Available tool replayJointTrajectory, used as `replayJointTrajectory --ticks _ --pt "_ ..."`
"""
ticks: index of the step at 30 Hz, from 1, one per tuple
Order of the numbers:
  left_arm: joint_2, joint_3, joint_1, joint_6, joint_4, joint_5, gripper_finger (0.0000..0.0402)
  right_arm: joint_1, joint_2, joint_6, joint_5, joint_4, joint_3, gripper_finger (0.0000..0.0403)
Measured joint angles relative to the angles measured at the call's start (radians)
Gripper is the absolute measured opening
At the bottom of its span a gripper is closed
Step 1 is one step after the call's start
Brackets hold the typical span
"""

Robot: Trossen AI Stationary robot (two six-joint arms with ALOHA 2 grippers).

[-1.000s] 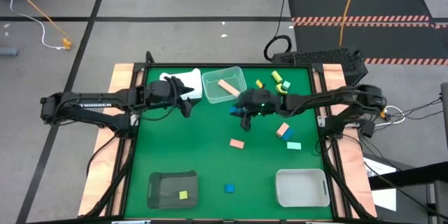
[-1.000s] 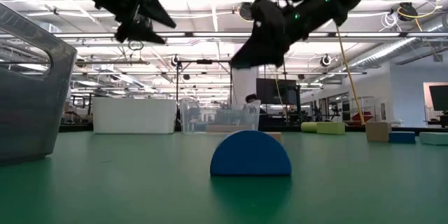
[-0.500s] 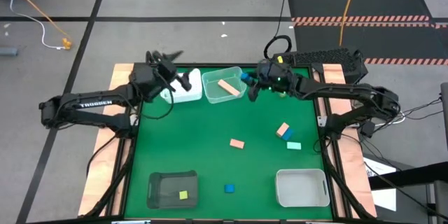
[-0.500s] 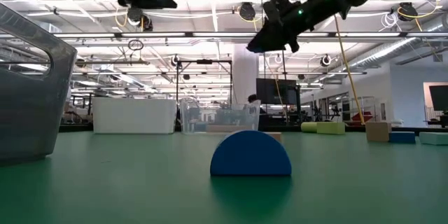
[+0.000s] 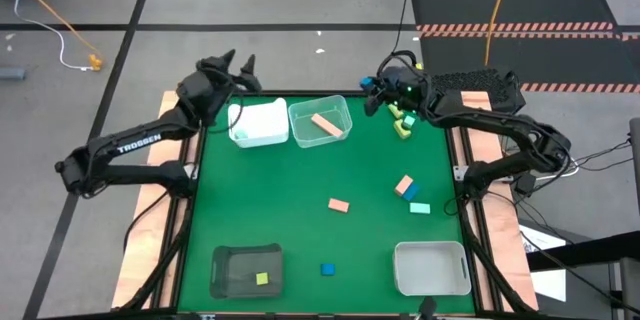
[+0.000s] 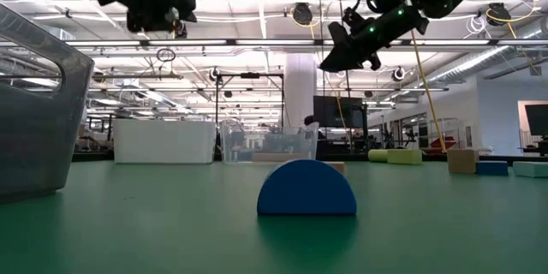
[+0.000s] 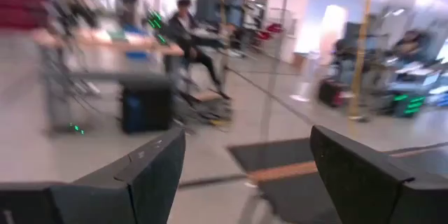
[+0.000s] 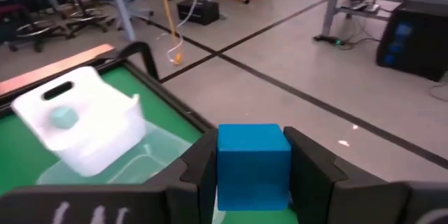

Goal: Sort & place blocks by color
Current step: Put the top left blue block into the gray bin

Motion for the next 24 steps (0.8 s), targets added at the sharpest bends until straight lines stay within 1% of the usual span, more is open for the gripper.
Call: replayJointTrajectory --ticks 4,7,9,11,13,15,18,22,24 --pt "0.076 0.0 0.063 -0.181 0.003 0.203 0.0308 -0.026 0.006 -0.042 -0.002 0.037 0.0 0.0114" --pt "0.151 0.0 0.083 -0.316 0.013 0.302 0.0308 -0.035 0.006 -0.067 -0.017 0.082 0.0 0.0114" --pt "0.191 0.0 0.092 -0.404 0.055 0.362 0.0308 -0.039 0.006 -0.07 -0.03 0.103 0.0 0.0114" --pt "0.222 0.0 0.1 -0.459 0.121 0.425 0.0308 -0.038 0.006 -0.059 -0.036 0.121 0.0 0.0114" --pt "0.246 0.0 0.104 -0.488 0.184 0.494 0.0308 -0.038 0.005 -0.031 -0.08 0.134 0.0 0.0114" --pt "0.262 0.0 0.103 -0.518 0.213 0.558 0.0308 -0.037 0.005 0.007 -0.132 0.134 0.0 0.0114" --pt "0.265 0.0 0.102 -0.548 0.217 0.63 0.0308 -0.022 0.005 0.052 -0.217 0.134 0.0 0.0114" --pt "0.264 0.0 0.103 -0.561 0.22 0.734 0.0308 0.005 0.005 0.06 -0.369 0.132 0.0 0.0114" --pt "0.264 0.0 0.102 -0.58 0.22 0.762 0.0308 0.02 0.005 0.082 -0.443 0.132 0.0 0.0114"
